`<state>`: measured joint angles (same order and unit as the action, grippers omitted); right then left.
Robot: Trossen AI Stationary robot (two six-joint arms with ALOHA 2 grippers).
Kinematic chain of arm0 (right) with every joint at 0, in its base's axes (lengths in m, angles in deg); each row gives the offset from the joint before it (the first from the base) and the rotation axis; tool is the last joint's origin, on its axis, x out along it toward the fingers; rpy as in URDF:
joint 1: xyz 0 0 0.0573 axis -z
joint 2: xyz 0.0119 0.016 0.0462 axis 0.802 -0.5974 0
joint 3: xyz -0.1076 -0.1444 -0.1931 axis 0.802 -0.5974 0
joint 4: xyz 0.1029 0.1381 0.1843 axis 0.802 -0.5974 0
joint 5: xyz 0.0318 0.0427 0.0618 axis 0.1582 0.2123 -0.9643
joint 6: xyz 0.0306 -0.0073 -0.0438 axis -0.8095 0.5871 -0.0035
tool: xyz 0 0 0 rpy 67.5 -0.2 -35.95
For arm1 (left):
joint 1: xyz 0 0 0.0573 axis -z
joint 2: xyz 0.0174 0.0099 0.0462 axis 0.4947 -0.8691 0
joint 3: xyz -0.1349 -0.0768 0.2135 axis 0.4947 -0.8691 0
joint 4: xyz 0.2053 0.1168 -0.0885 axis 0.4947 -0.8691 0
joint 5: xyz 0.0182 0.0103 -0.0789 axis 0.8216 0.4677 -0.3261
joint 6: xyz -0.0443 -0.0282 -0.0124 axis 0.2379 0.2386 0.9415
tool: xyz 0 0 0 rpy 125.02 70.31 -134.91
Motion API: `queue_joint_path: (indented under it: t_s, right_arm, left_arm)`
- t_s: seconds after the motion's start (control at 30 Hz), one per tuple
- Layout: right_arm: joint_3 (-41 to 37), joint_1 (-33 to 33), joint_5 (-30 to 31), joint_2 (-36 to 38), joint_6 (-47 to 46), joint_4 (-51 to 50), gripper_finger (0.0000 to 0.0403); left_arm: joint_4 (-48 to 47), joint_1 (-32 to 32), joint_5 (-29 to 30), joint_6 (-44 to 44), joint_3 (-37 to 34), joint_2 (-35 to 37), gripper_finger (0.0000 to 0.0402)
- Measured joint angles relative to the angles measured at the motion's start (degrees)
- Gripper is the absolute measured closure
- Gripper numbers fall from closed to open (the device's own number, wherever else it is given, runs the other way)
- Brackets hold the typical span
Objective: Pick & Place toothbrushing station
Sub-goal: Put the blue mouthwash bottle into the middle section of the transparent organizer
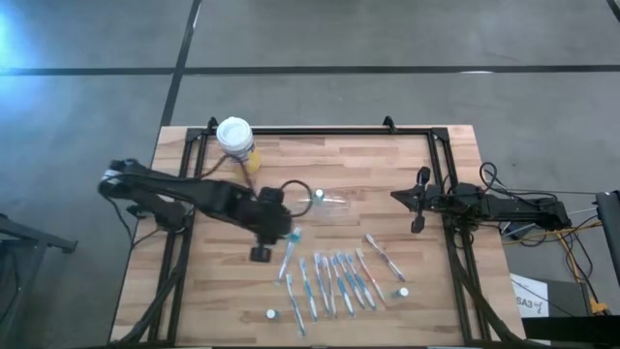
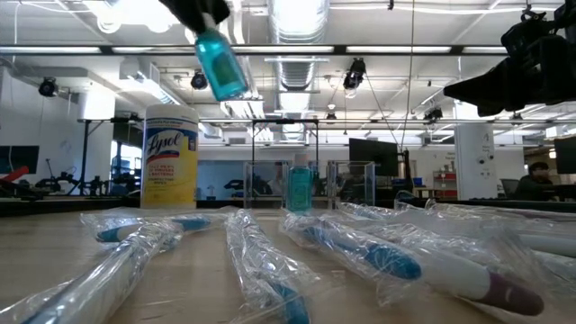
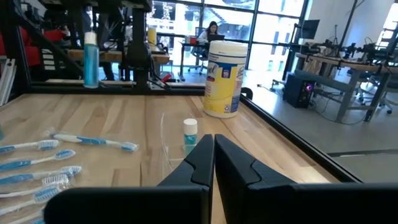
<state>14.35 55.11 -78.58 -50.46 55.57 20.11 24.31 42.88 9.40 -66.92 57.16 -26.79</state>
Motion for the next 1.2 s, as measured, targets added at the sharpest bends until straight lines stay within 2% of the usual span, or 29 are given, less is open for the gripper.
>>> queue_joint_path:
  t_s: [0.3, 0.53, 0.77, 1.0, 1.2]
  right_arm:
    - [0.0, 0.0, 0.0, 0.0, 0.0, 0.0, 0.0394]
    - [0.0, 0.0, 0.0, 0.0, 0.0, 0.0, 0.0394]
    - [0.0, 0.0, 0.0, 0.0, 0.0, 0.0, 0.0394]
    - [0.0, 0.0, 0.0, 0.0, -0.2, 0.0, 0.0394]
    - [0.0, 0.0, 0.0, 0.0, -0.3, 0.0, 0.0394]
  left_arm:
    - [12.8, 0.0, -0.9, 0.7, -22.3, 20.0, 0.0302]
    - [14.1, 0.0, -0.9, 3.0, -31.7, 32.3, 0.0302]
    - [22.8, -0.1, -2.1, 4.3, -39.8, 40.9, 0.0302]
    - [40.4, -0.1, -5.9, 8.1, -51.2, 47.0, 0.0302]
    - [48.8, -0.1, -4.3, 11.0, -59.0, 51.3, 0.0302]
